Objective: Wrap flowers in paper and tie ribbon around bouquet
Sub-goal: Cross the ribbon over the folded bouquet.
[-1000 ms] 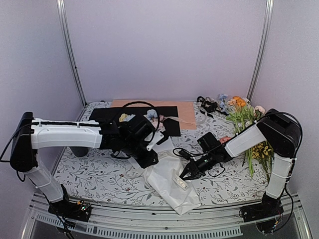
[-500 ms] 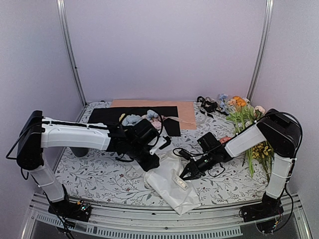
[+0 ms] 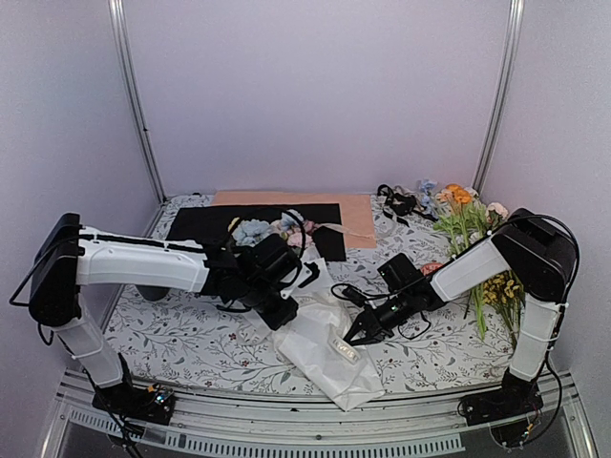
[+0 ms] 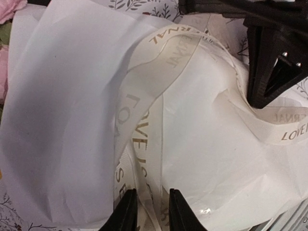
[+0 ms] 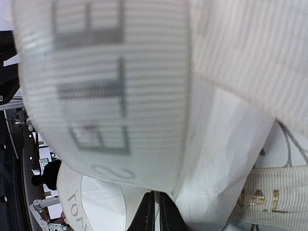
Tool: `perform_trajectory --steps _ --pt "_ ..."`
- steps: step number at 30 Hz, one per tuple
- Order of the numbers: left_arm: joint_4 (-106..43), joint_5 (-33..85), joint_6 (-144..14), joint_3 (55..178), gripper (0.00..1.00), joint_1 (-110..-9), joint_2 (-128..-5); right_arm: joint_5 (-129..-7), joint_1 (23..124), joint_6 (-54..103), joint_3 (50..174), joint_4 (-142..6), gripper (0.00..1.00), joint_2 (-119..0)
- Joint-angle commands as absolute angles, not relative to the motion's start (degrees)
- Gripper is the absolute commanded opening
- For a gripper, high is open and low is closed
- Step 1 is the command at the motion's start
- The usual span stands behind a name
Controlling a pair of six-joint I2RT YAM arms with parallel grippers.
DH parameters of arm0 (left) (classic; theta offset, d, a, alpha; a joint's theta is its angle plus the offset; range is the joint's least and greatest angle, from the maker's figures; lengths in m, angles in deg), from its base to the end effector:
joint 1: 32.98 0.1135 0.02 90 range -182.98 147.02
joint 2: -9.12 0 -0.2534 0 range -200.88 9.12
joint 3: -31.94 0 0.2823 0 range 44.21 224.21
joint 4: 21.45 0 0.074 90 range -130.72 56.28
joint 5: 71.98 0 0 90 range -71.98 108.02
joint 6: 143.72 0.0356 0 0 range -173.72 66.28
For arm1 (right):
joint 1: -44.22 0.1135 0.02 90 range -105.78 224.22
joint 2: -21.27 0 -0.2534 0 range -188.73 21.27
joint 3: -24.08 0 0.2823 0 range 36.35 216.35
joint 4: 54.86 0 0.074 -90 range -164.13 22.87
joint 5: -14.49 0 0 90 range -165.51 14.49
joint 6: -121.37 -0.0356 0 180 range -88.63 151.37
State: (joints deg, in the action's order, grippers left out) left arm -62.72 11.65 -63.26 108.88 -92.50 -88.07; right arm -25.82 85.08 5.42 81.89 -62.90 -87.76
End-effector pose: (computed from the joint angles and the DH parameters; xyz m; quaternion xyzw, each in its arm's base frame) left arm 0.1904 -0.3158 0.1711 0.3965 0.8829 -0.0949 0.2329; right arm 0.2311 0.2358 0.0496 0.2240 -0.8531 -0.4706 0.0223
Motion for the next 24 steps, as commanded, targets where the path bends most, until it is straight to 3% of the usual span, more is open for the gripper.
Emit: perform_trajectory --steps 1,9,24 --pt "-61.06 9.81 -63.14 107.48 0.23 -93.11 -86.84 -30.57 84.80 5.49 81.75 -67.24 0.08 -88.16" --pt "-59.05 10.76 -62.43 106.45 0.00 -93.15 -89.15 -29.37 84.80 5.35 82.70 -68.46 0.08 -85.03" --pt "-57.23 10.44 -61.63 104.08 0.00 -92.92 -89.03 -43.78 82.29 4.86 84.34 -81.46 0.13 -74.04"
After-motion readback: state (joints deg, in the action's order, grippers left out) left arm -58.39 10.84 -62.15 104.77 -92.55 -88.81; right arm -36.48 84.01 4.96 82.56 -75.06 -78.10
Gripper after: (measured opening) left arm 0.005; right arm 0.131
